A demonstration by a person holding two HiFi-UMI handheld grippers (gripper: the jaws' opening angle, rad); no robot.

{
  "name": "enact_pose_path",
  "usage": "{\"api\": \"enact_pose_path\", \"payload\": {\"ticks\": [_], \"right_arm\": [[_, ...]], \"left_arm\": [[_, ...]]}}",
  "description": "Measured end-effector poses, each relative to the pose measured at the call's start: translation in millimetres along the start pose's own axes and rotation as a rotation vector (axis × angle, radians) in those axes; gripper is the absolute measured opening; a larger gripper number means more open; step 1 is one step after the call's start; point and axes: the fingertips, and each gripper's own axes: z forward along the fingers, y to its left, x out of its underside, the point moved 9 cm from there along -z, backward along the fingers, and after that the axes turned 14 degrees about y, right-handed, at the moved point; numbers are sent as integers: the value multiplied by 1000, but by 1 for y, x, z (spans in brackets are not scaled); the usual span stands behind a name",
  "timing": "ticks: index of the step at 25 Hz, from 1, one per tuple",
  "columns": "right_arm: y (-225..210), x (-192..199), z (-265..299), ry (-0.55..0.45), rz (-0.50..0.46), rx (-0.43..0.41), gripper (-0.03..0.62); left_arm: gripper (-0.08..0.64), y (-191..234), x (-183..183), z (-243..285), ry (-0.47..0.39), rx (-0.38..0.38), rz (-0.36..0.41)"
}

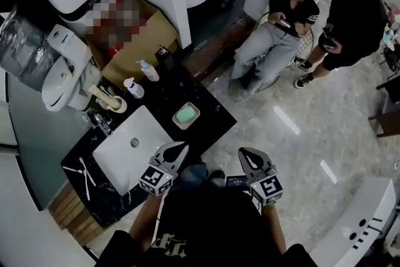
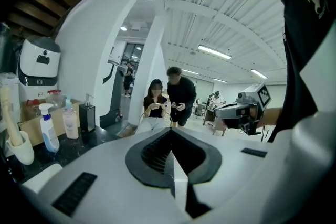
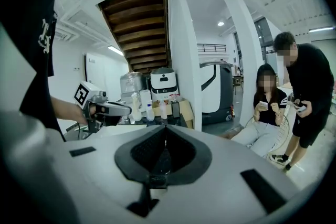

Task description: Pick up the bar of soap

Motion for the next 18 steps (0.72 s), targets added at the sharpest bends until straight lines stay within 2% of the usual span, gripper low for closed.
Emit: {"api": "enact_pose_path", "payload": {"ticks": [10, 18], "right_arm": [[-6, -42, 64, 51, -74, -24, 9], [-25, -49, 88, 84, -91, -83, 8]], "left_arm": [[8, 71, 13, 15, 64, -42, -16], [8, 85, 19, 33, 88, -71, -34]]}}
